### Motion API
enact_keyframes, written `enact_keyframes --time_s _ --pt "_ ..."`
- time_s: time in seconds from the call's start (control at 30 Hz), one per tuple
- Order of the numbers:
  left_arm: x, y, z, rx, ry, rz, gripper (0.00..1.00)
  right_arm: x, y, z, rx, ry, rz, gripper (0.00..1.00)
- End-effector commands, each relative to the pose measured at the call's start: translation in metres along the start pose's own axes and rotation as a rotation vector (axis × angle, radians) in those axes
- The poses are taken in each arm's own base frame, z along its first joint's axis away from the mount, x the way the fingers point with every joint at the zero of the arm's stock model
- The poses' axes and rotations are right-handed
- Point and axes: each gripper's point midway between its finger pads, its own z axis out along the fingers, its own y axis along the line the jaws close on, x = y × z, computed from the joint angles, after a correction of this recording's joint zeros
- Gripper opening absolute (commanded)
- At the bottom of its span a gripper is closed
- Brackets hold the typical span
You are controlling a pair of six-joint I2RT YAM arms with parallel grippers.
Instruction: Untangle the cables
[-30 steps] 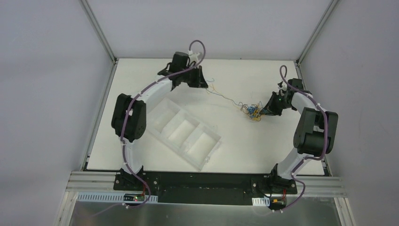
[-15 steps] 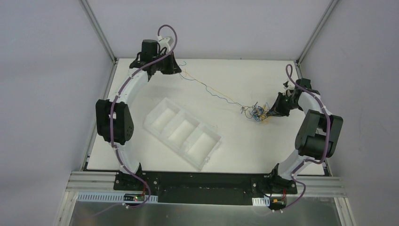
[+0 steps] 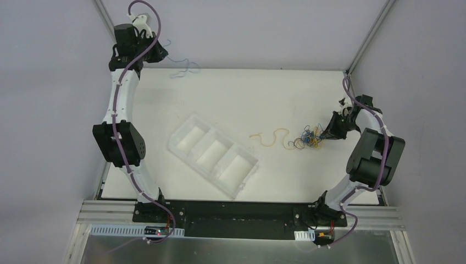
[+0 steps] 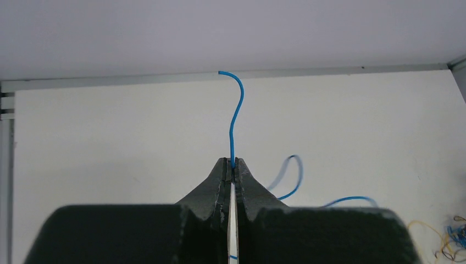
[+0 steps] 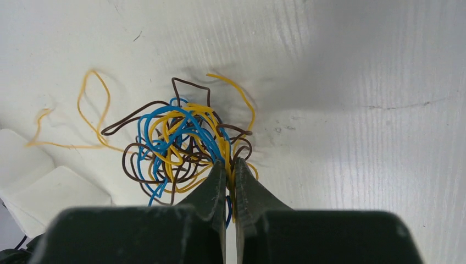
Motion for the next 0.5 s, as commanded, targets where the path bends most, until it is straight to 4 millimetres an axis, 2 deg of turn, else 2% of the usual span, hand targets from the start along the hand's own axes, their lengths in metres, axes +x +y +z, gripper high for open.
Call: enact_keyframes --time_s 0.0,0.07,0.23,0.33,0.47 --pt "-0.021 0.028 -0.004 -0.067 -0.044 -0.008 0.0 -0.009 -0.002 -0.01 0.013 -0.015 -0.032 0.0" --pt "-0.021 0.028 -0.005 -0.054 -0.043 -0.024 0.0 -0.01 0.0 -0.01 0.001 -0.011 -0.025 0.0" --pt "-0.018 -0.012 -0.008 0.114 -0.023 -0.047 0.0 -0.016 0.03 -0.016 -0.123 -0.016 0.007 0.02" --pt "-0.029 -0.026 -0.016 0.142 -0.051 -0.032 0.0 -0.024 0.05 -0.022 -0.156 -0.039 -0.005 0.03" --pt "-0.048 -0.042 -0.038 0.165 -0.096 -0.009 0.0 -0.034 0.067 -0.03 -0.18 -0.068 -0.018 0.03"
